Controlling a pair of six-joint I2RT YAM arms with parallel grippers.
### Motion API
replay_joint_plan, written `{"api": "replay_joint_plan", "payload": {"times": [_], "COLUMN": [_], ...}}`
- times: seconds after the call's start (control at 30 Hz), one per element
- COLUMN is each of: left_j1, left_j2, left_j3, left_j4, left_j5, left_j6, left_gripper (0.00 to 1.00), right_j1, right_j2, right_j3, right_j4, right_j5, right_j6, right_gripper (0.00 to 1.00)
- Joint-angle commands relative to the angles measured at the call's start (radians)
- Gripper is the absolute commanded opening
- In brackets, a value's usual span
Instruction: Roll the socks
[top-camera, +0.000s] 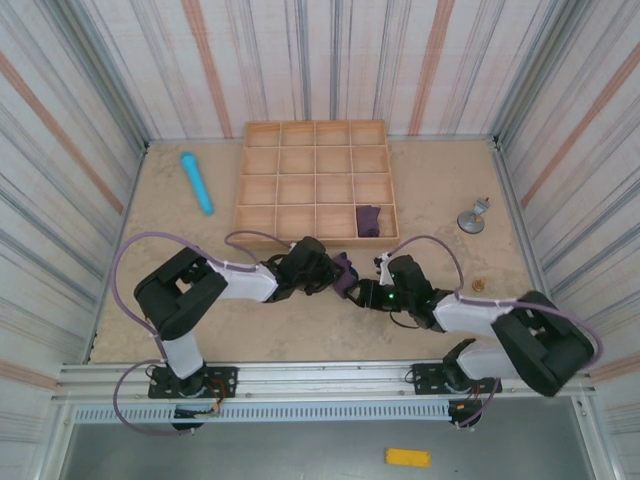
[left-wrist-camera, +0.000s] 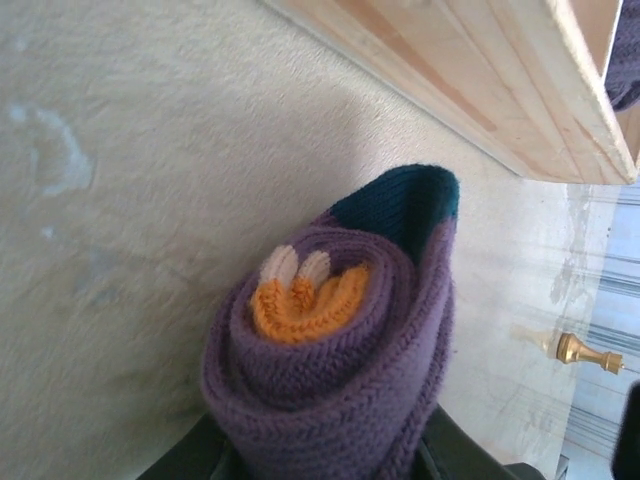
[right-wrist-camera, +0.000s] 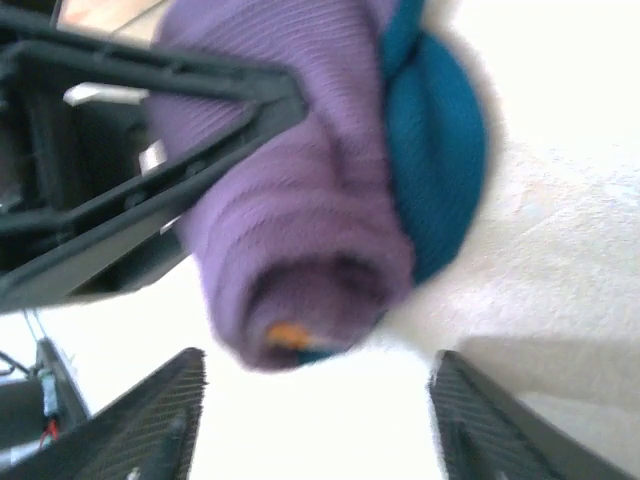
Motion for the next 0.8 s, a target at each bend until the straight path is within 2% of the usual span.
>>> {"api": "replay_joint_plan", "payload": {"times": [0.0,0.1,0.2,0.37,0.63,0.77], "left_j1": [0.03,0.032,0.032,0.032,0.033,0.035], "left_j2": [0.071,0.068,0.068,0.076,0.1,0.106], "left_j3": [-0.024,-0.019,0.003,0.033,0.039,0.041], "left_j4": [-0.096,-0.102,-0.118,-0.157,-0.124,-0.125], "left_j5": [0.036,0.04,0.05,0.051,0.067,0.069], "left_j6": [0.068,0.095,0.119,0.128,0.128,0.134], "left_gripper": [0.09,0.09,0.08,0.08,0.07,0.07], "right_j1": [-0.068,-0.162,-0.178,-0.181,-0.19,-0.189], "right_j2": [-0.114,-0.14,-0.099,0.02,0.239,0.305], "right_j3": [0.067,0.126,0.185,0.239,0.317,0.322], "right_j4": [-0.445,-0.543,-0.571,-0.479,-0.329,-0.273], "right_j5": [0.01,-0.078,-0.114,-0.161,-0.242,-0.237], "right_j6": [-0.056,-0.093,-0.153,-0.189,-0.209,-0.227], "right_gripper": [0.79,0.92,0.95,0.95,0.88,0.85]}}
